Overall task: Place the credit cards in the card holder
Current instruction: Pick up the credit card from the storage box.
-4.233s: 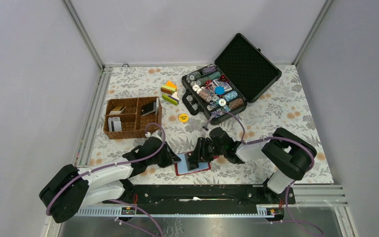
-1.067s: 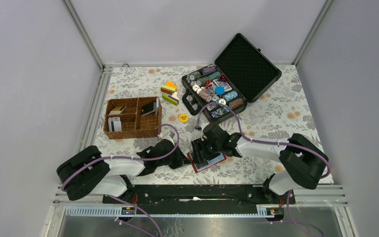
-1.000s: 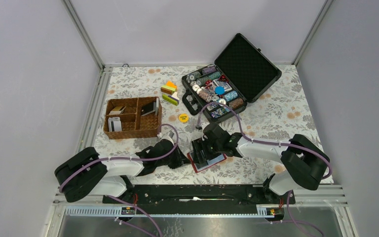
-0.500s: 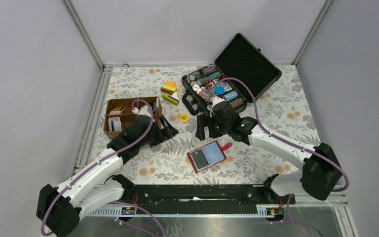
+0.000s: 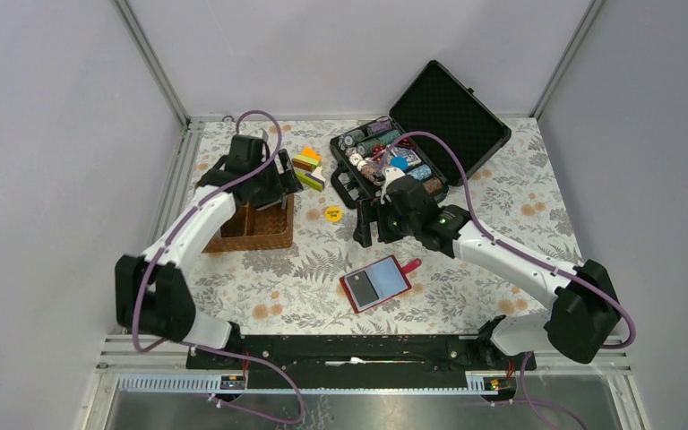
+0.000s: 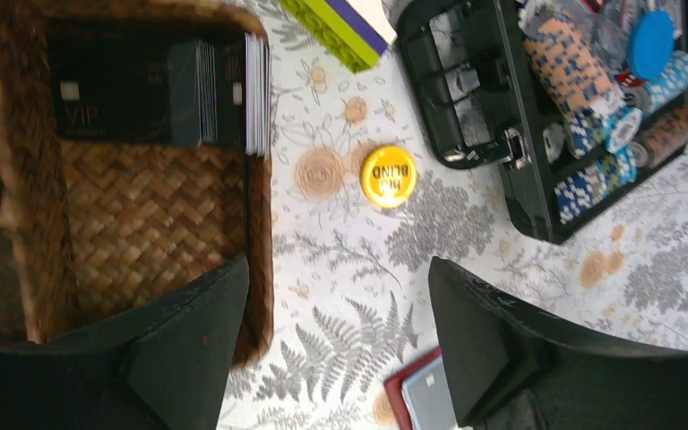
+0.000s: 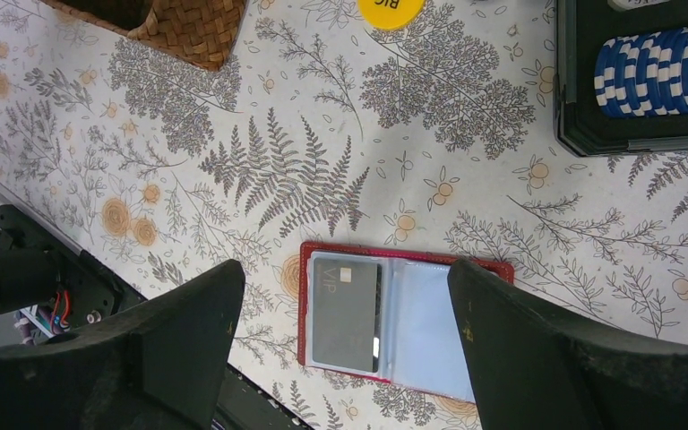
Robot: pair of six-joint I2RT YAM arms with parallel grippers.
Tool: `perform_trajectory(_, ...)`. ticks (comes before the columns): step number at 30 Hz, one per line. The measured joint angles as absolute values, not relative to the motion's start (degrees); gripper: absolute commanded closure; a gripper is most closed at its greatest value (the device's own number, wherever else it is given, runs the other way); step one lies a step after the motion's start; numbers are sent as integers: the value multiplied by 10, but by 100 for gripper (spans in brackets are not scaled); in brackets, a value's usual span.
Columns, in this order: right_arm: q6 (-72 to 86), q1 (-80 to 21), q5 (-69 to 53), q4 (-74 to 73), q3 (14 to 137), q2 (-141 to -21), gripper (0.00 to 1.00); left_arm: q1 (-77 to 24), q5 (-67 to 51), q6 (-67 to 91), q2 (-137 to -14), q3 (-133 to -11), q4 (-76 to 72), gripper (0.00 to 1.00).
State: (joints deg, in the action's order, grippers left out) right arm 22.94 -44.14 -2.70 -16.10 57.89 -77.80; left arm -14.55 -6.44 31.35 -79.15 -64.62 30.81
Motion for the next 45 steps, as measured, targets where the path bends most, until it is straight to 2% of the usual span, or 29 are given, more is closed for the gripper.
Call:
perform_trajectory(7, 232, -440, -43, -161, 569, -759, 10, -120, -69, 281, -938, -730, 303, 27)
perform_trajectory(14, 234, -438, -46, -161, 555, -741, 11, -108, -77, 261, -1003, -750, 296, 31)
perform_trajectory(22, 241, -438, -52, -161, 547, -741, 11, -108, -100, 244, -1033, -771, 281, 41)
perform_trajectory(34, 249, -438, -57, -161, 545, -741, 12, -106, -108, 236, -1035, -773, 272, 44)
perform_trajectory(45, 258, -438, -61, -161, 544, -742, 13, -105, -101, 225, -1023, -771, 271, 57)
